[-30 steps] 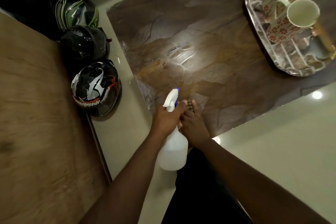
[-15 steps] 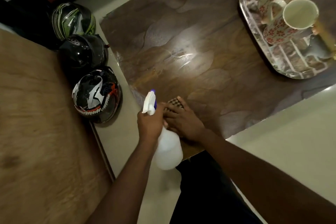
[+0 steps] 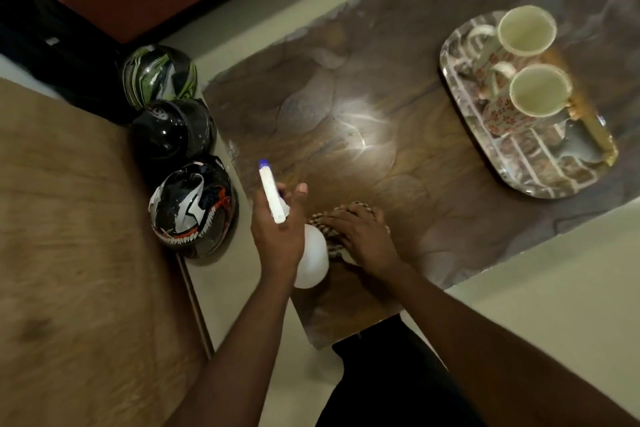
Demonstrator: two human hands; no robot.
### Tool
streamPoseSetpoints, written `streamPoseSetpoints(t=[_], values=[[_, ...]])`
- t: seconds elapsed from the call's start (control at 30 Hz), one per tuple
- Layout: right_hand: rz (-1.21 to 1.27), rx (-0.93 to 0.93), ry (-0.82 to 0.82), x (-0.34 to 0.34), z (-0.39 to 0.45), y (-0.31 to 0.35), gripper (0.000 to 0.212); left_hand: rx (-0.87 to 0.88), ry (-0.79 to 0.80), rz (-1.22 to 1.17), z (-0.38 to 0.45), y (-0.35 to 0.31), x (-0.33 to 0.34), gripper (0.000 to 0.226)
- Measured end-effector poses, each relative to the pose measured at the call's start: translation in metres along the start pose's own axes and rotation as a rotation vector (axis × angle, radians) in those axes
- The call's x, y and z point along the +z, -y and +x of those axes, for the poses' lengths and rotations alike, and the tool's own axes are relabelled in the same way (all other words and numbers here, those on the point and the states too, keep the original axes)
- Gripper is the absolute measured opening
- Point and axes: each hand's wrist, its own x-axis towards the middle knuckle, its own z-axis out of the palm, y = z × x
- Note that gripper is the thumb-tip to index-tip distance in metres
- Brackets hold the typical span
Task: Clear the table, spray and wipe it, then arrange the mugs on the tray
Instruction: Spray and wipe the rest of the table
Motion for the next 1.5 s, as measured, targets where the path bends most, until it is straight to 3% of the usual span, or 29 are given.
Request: streamPoseSetpoints(t=[0.13, 0.27, 0.37, 0.57, 0.77, 0.87, 1.13, 1.27, 1.4, 1.5], values=[[0.025, 0.032, -0.106, -0.057, -0.015, 0.001, 0.049, 0.143, -0.030, 0.057, -0.003, -0.032, -0.009, 0.058], [-0.027, -0.042, -0.168, -0.115, -0.030, 0.022, 0.052, 0.267, -0.111, 0.042, -0.014, -0.076, -0.026, 0.068], [-0.035, -0.071, -0.214, -0.146, -0.048, 0.053, 0.048, 0.367, -0.168, 0.029, -0.029, -0.106, -0.043, 0.070], [-0.009, -0.131, -0.329, -0.187, -0.101, 0.114, 0.038, 0.339, -0.123, -0.135, -0.060, -0.158, -0.069, 0.072], [-0.008, -0.197, -0.388, -0.211, -0.133, 0.104, 0.039, 0.454, -0.095, -0.135, -0.078, -0.200, -0.044, 0.072], [0.007, -0.214, -0.450, -0.228, -0.142, 0.077, 0.039, 0.540, -0.064, -0.092, -0.096, -0.229, -0.013, 0.059], [-0.031, -0.182, -0.472, -0.287, -0.154, -0.082, 0.034, 0.327, 0.200, 0.110, -0.096, -0.276, 0.158, 0.067], [-0.069, -0.138, -0.492, -0.334, -0.157, -0.178, 0.039, 0.426, 0.201, 0.163, -0.102, -0.316, 0.273, 0.058], [-0.064, -0.024, -0.489, -0.384, -0.163, -0.273, 0.047, 0.386, 0.293, 0.127, -0.111, -0.353, 0.388, 0.093], [-0.066, 0.026, -0.437, -0.415, -0.165, -0.325, 0.044, 0.424, 0.367, 0.103, -0.107, -0.363, 0.456, 0.096]])
